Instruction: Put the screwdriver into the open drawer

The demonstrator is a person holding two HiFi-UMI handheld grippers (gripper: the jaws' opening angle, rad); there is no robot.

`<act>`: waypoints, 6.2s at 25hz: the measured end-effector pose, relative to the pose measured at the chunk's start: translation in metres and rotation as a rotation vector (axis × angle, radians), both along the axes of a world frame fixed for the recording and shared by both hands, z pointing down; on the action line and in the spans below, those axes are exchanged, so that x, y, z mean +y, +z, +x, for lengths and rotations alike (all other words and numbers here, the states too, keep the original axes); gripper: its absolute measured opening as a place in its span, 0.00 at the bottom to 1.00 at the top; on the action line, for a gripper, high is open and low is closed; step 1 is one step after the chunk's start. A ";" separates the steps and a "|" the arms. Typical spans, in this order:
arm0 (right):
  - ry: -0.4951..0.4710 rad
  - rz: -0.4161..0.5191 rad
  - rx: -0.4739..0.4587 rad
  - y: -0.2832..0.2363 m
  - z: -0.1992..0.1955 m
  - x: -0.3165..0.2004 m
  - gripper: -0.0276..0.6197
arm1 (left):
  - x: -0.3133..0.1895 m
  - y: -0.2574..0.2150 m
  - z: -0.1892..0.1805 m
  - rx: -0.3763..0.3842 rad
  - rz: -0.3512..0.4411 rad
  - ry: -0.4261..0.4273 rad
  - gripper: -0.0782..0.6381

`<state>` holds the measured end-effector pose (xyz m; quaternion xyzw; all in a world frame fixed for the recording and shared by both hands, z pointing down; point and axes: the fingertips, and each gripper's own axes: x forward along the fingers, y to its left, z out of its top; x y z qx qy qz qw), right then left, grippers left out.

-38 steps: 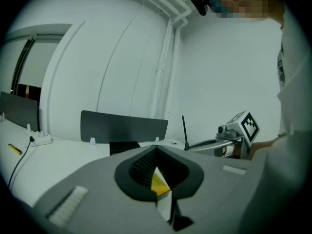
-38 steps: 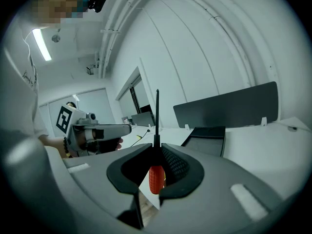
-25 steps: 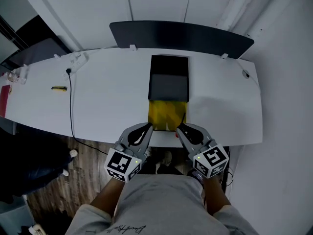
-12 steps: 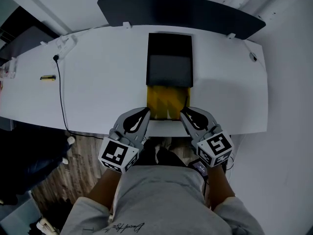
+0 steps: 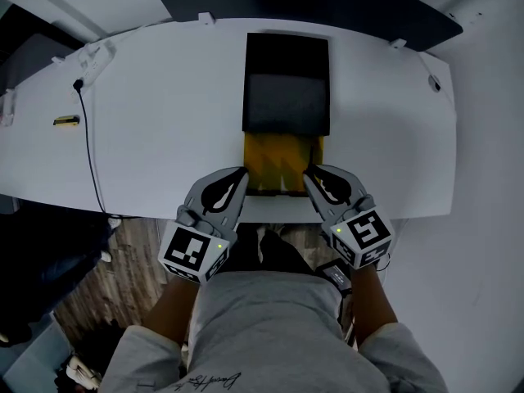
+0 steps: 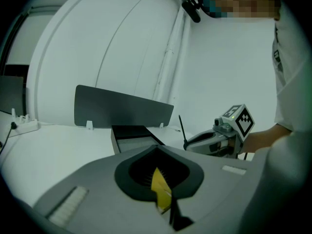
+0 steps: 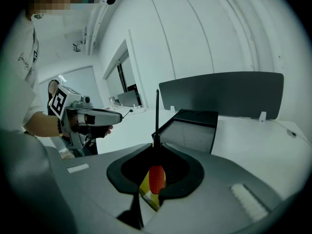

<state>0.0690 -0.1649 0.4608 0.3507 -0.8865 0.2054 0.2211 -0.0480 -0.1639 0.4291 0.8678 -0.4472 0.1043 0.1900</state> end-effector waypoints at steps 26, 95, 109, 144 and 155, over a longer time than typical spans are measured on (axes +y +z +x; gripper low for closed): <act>-0.158 -0.079 0.307 0.079 -0.010 -0.015 0.16 | -0.011 0.047 -0.013 0.018 -0.061 -0.028 0.10; -0.452 -0.268 0.741 0.160 -0.037 -0.013 0.17 | -0.018 0.080 -0.049 0.043 -0.119 -0.081 0.10; -0.459 -0.266 0.713 0.155 -0.038 -0.010 0.21 | -0.018 0.074 -0.048 0.039 -0.110 -0.084 0.10; -0.263 -0.114 0.360 0.043 -0.028 0.008 0.06 | 0.013 0.016 -0.012 -0.020 -0.029 -0.024 0.10; -0.146 -0.035 0.189 -0.009 -0.027 0.035 0.06 | 0.032 -0.014 0.001 -0.029 0.007 -0.007 0.10</act>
